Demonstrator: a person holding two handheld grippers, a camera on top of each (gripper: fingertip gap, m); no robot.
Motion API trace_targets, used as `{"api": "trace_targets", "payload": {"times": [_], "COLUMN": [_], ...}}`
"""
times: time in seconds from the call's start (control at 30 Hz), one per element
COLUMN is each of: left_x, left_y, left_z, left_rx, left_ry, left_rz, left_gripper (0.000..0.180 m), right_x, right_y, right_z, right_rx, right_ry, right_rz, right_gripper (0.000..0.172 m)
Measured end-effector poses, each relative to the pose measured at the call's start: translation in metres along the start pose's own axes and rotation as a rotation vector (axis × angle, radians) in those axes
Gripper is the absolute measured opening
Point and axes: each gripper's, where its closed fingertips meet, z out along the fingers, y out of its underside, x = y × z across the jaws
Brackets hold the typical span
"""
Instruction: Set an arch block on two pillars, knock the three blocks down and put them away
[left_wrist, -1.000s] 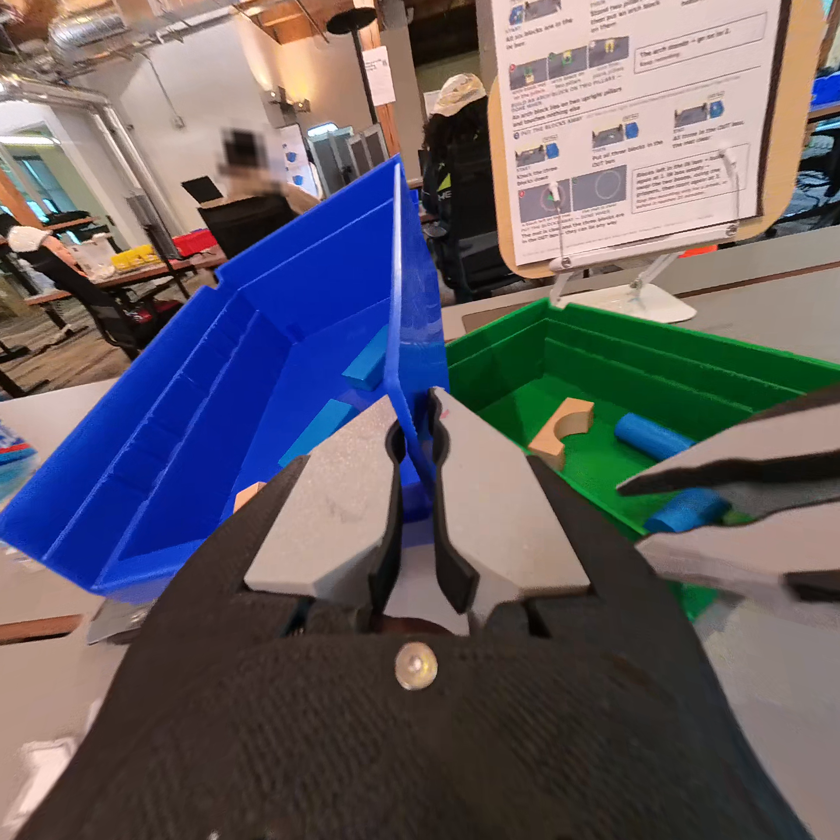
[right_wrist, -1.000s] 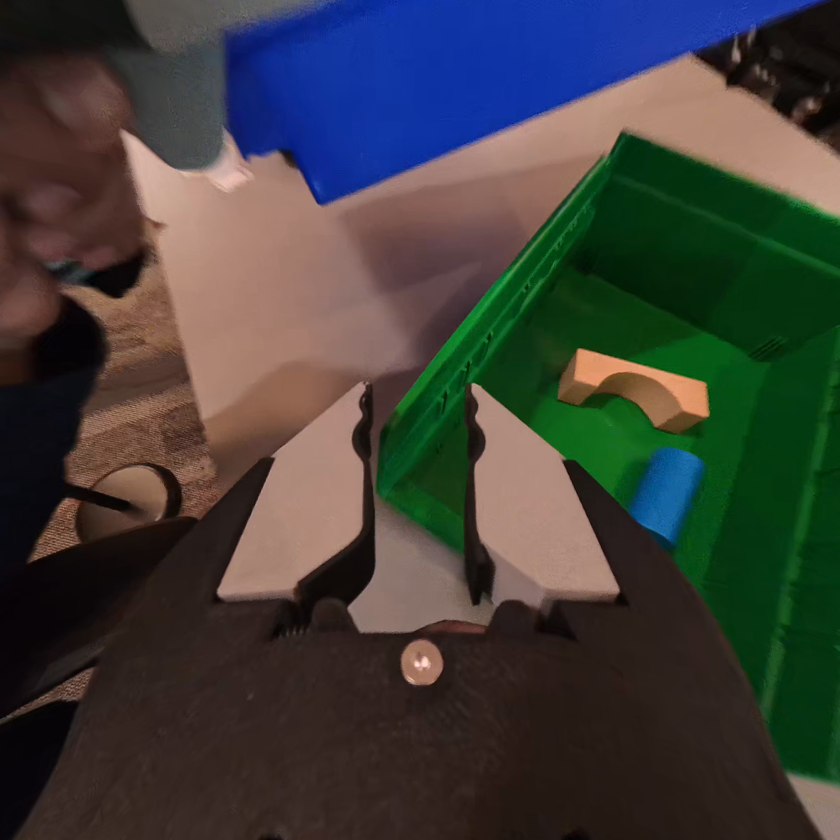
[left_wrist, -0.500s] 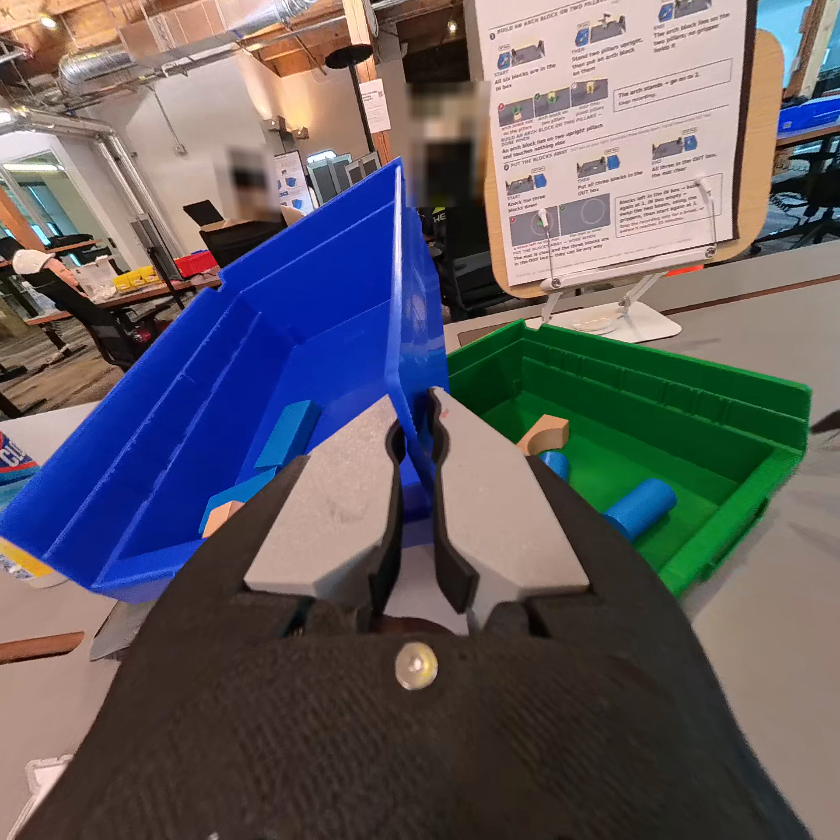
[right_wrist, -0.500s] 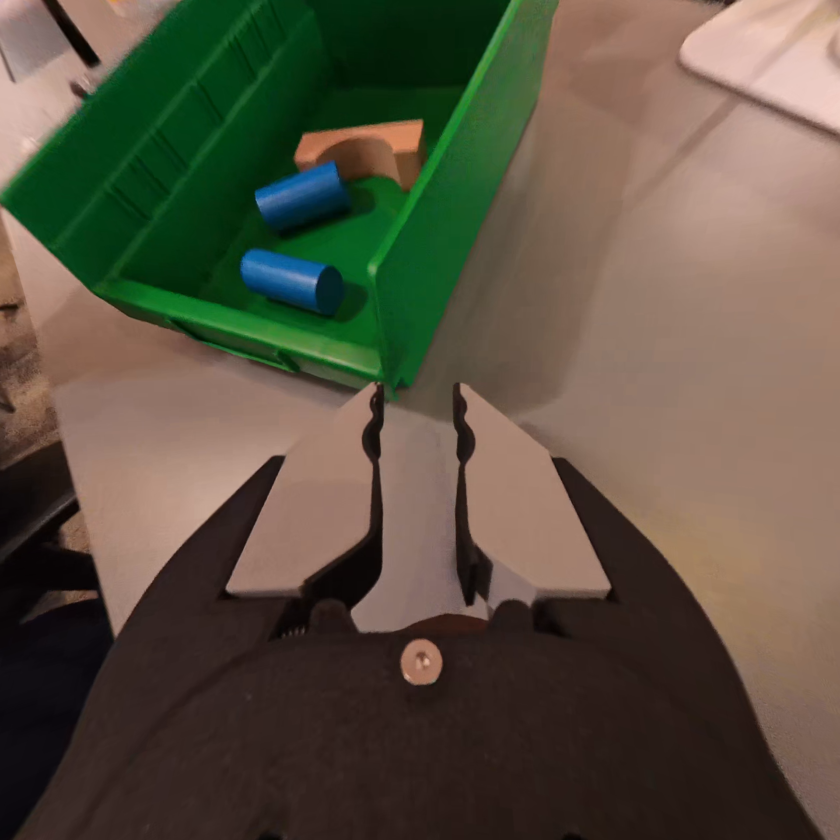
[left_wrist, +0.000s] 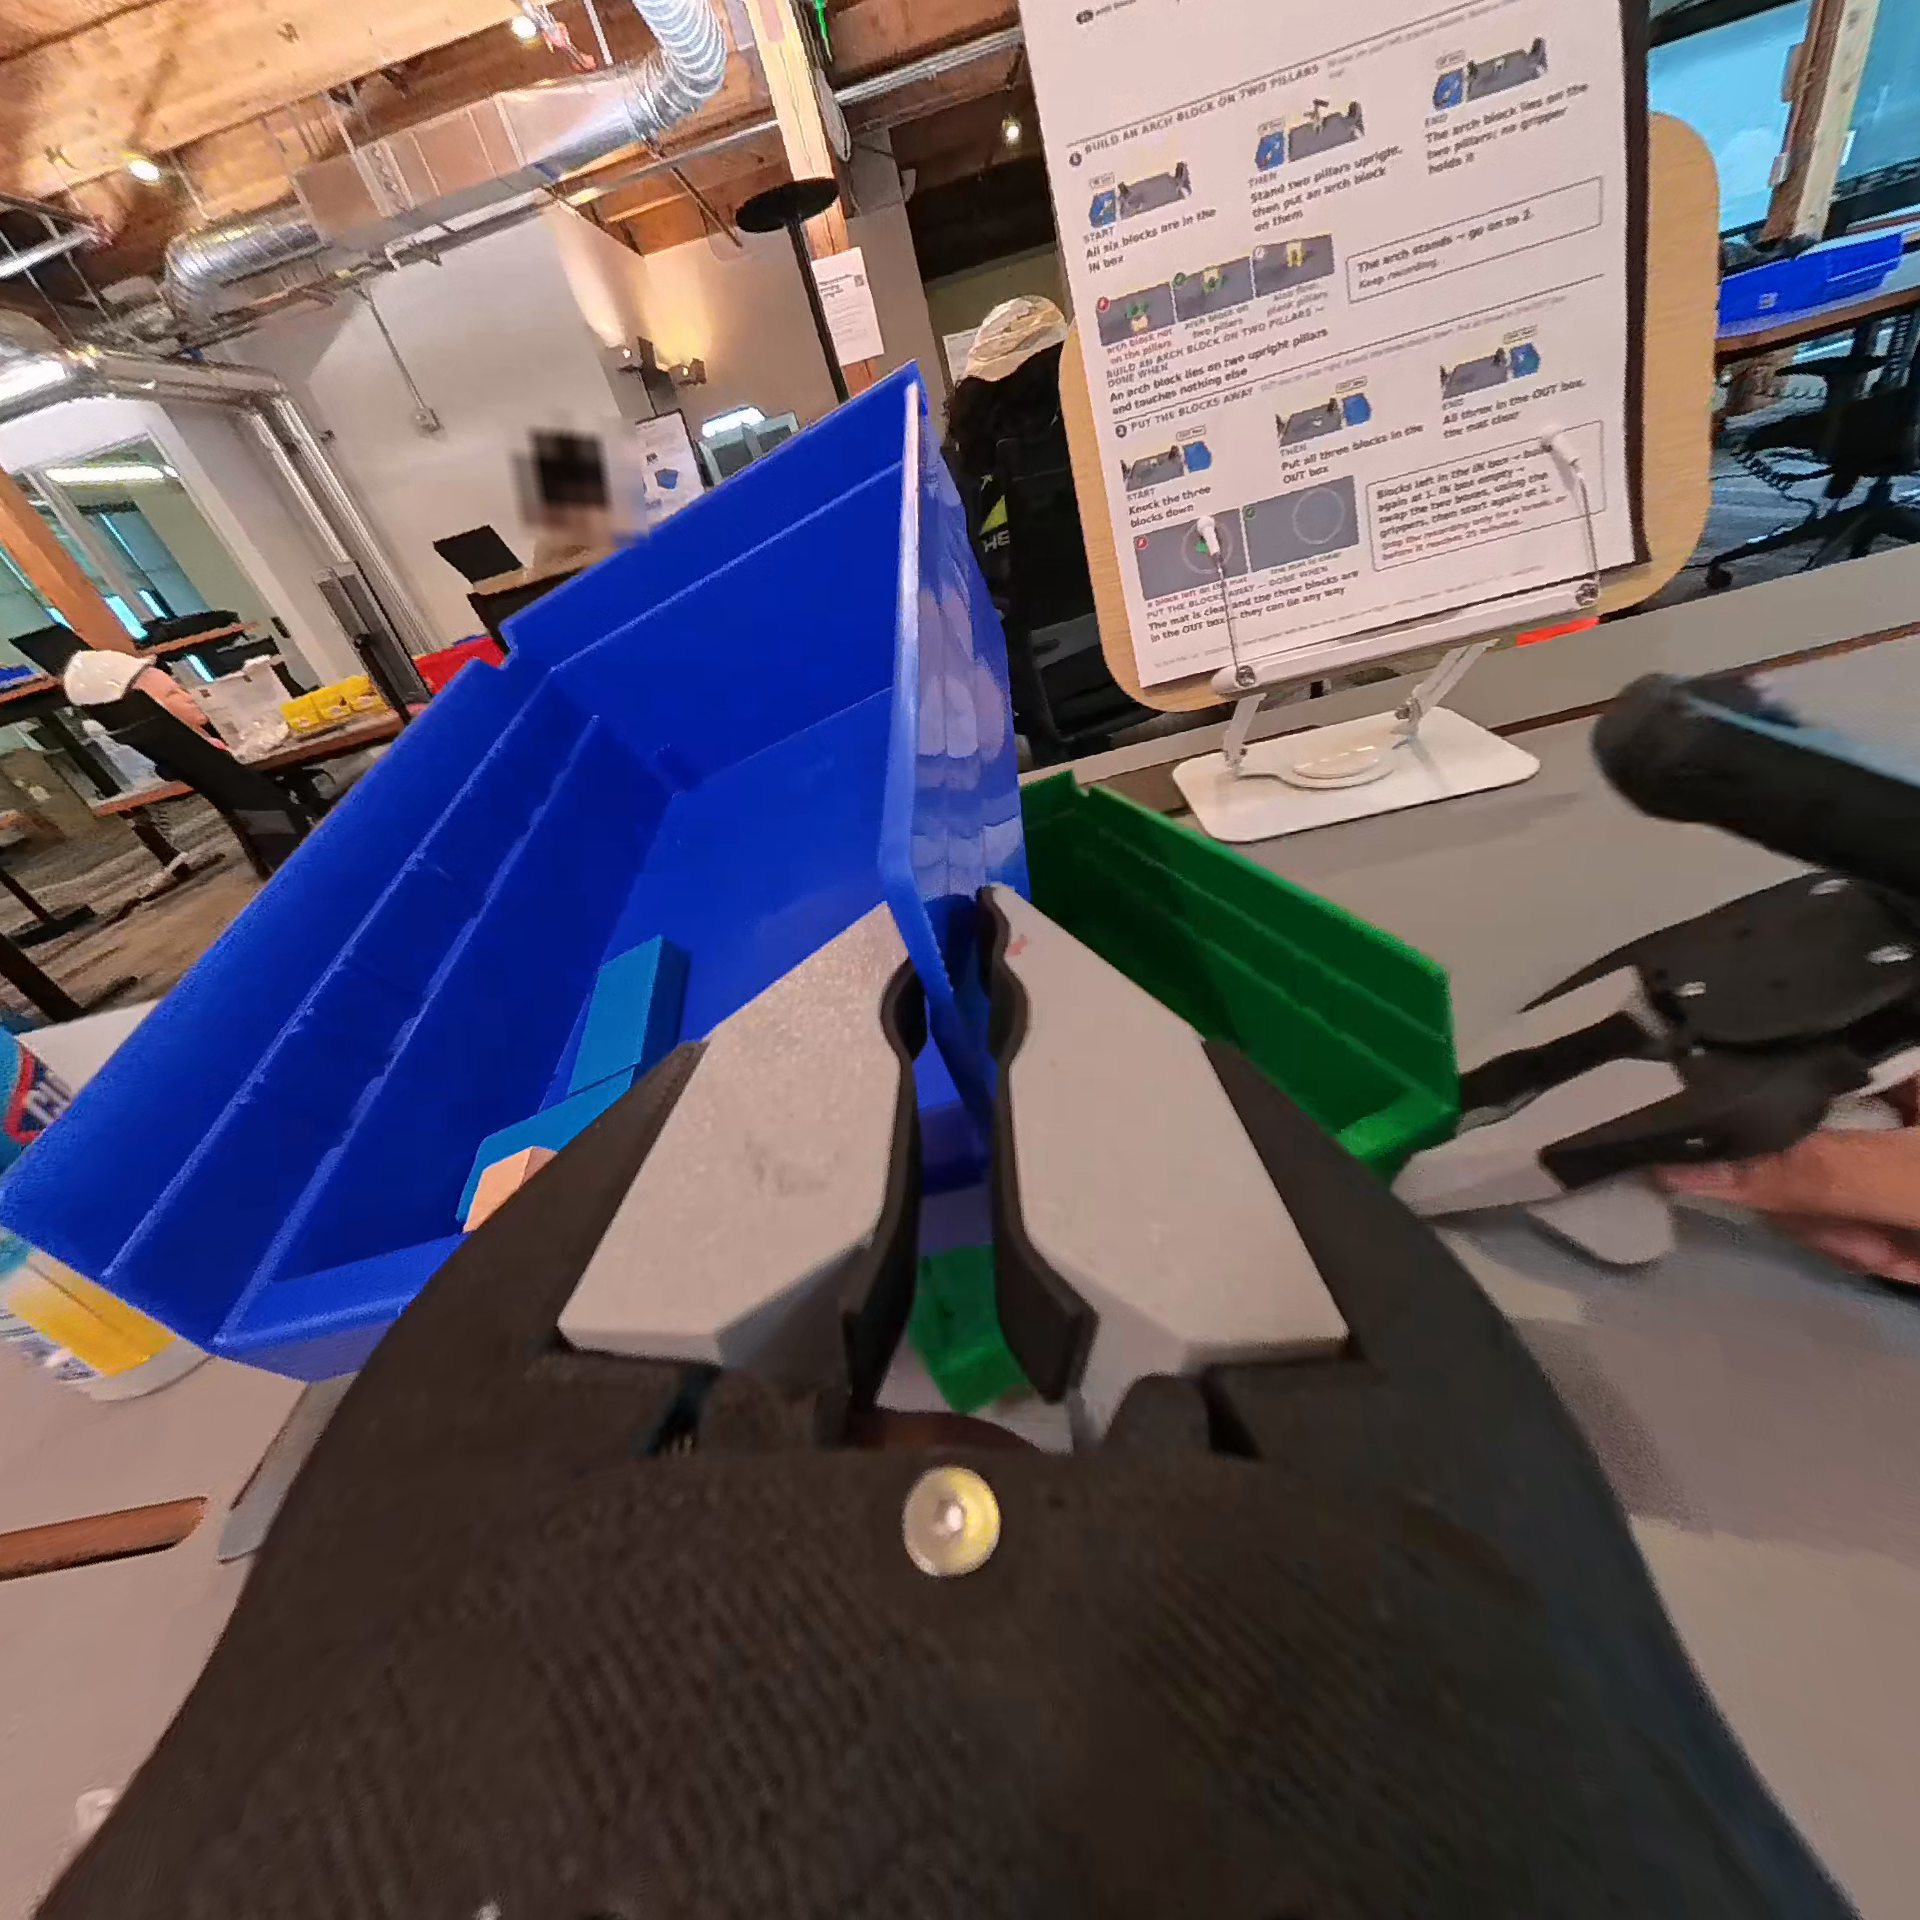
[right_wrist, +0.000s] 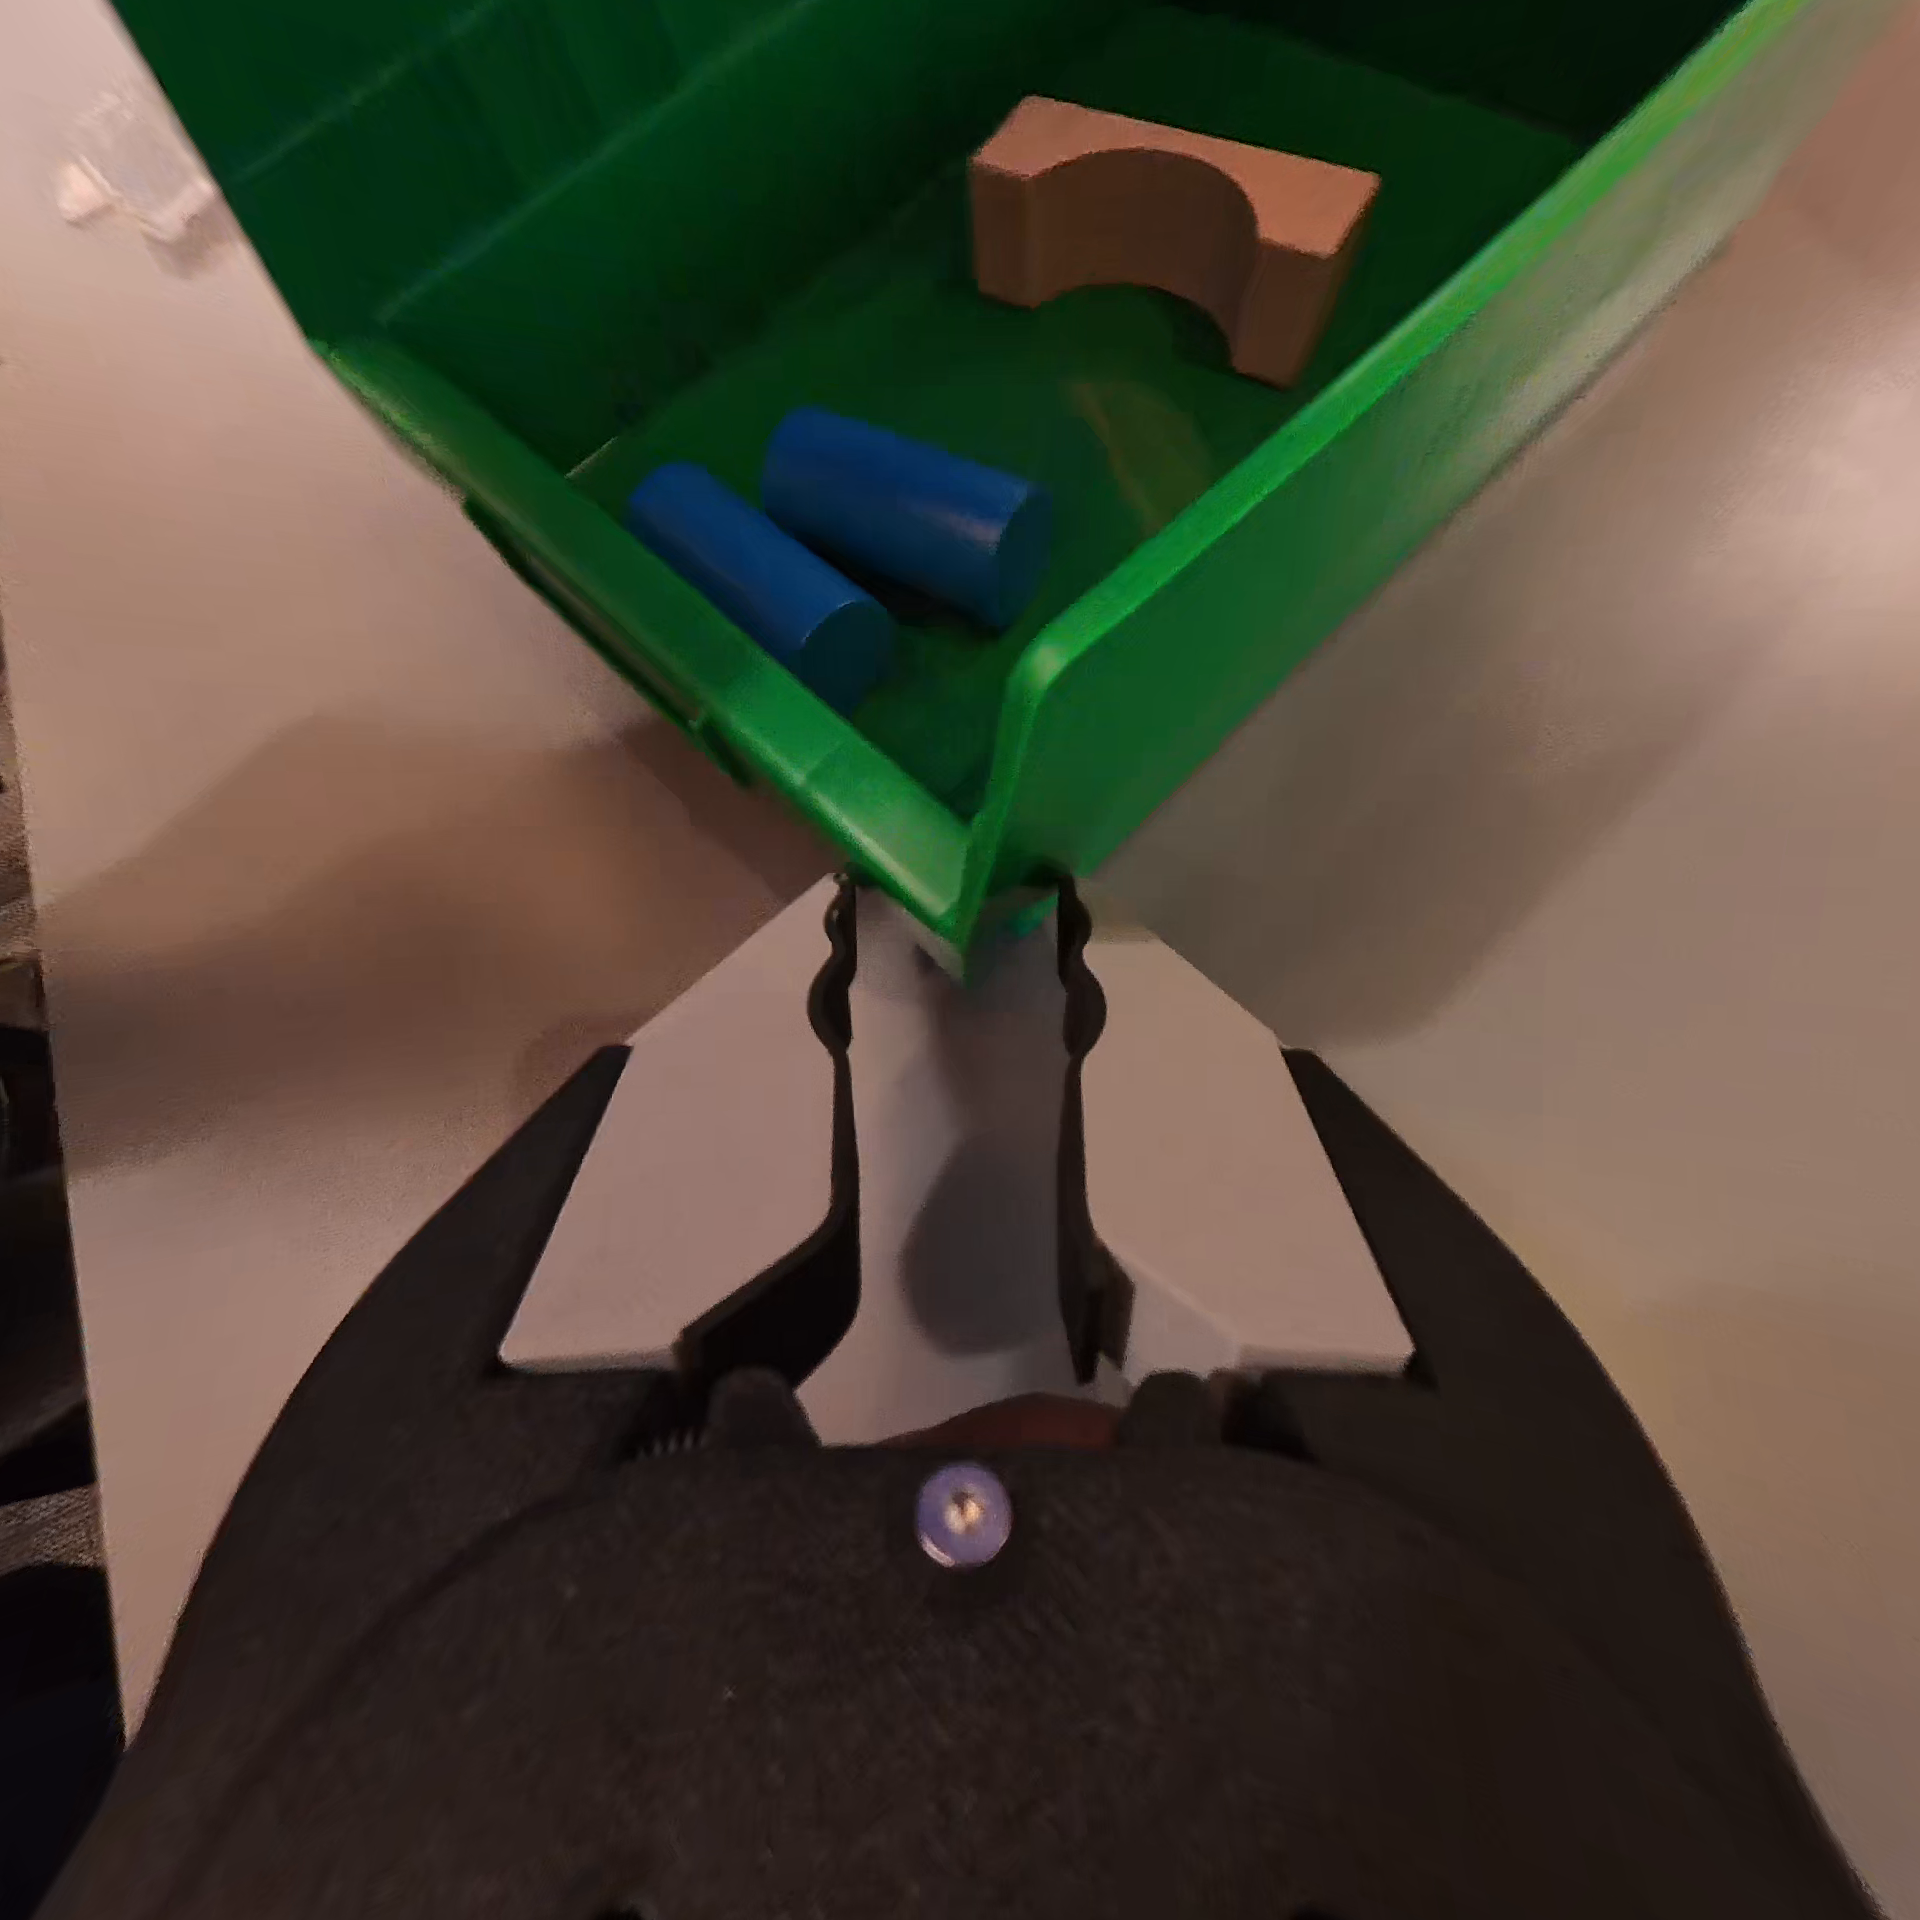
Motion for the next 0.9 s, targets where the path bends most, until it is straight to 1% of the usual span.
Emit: {"api": "trace_targets", "payload": {"times": [0.1, 0.13, 0.2, 0.27, 0.33, 0.43, 0.5, 0.57, 0.63, 0.7, 0.77, 0.83, 0.9], "left_x": [0.002, 0.003, 0.007, 0.015, 0.026, 0.051, 0.073, 0.102, 0.14, 0.185, 0.236, 0.286, 0.333], "left_y": [-0.007, -0.01, -0.015, -0.022, -0.03, -0.045, -0.056, -0.062, -0.063, -0.059, -0.049, -0.034, -0.017], "left_z": [-0.006, -0.008, -0.013, -0.018, -0.021, -0.027, -0.03, -0.034, -0.035, -0.034, -0.03, -0.025, -0.019], "left_rx": [0.02, 0.028, 0.048, 0.07, 0.095, 0.128, 0.15, 0.16, 0.162, 0.16, 0.148, 0.118, 0.074], "left_ry": [-0.009, -0.01, -0.001, 0.021, 0.057, 0.122, 0.163, 0.217, 0.287, 0.376, 0.477, 0.571, 0.656], "left_rz": [0.025, 0.032, 0.04, 0.051, 0.06, 0.072, 0.073, 0.113, 0.154, 0.186, 0.199, 0.205, 0.211], "left_gripper": [0.004, 0.003, 0.003, 0.004, 0.003, 0.003, 0.003, 0.003, 0.003, 0.004, 0.004, 0.004, 0.004], "right_x": [-0.017, -0.021, -0.023, -0.021, -0.017, -0.006, 0.008, 0.026, 0.05, 0.077, 0.105, 0.119, 0.119], "right_y": [-0.008, -0.006, 0.002, 0.014, 0.025, 0.035, 0.044, 0.056, 0.067, 0.078, 0.094, 0.108, 0.114], "right_z": [0.019, 0.018, 0.002, -0.027, -0.067, -0.138, -0.185, -0.228, -0.27, -0.311, -0.347, -0.375, -0.398], "right_rx": [-0.018, -0.028, -0.016, 0.0, 0.049, 0.194, 0.282, 0.342, 0.402, 0.476, 0.541, 0.604, 0.629], "right_ry": [-0.078, -0.104, -0.124, -0.138, -0.162, -0.174, -0.152, -0.109, -0.014, 0.105, 0.217, 0.245, 0.211], "right_rz": [0.008, 0.013, 0.007, 0.006, 0.024, 0.048, 0.077, 0.104, 0.12, 0.132, 0.192, 0.266, 0.301], "right_gripper": [0.042, 0.045, 0.046, 0.048, 0.049, 0.047, 0.044, 0.044, 0.043, 0.039, 0.037, 0.035, 0.036]}}
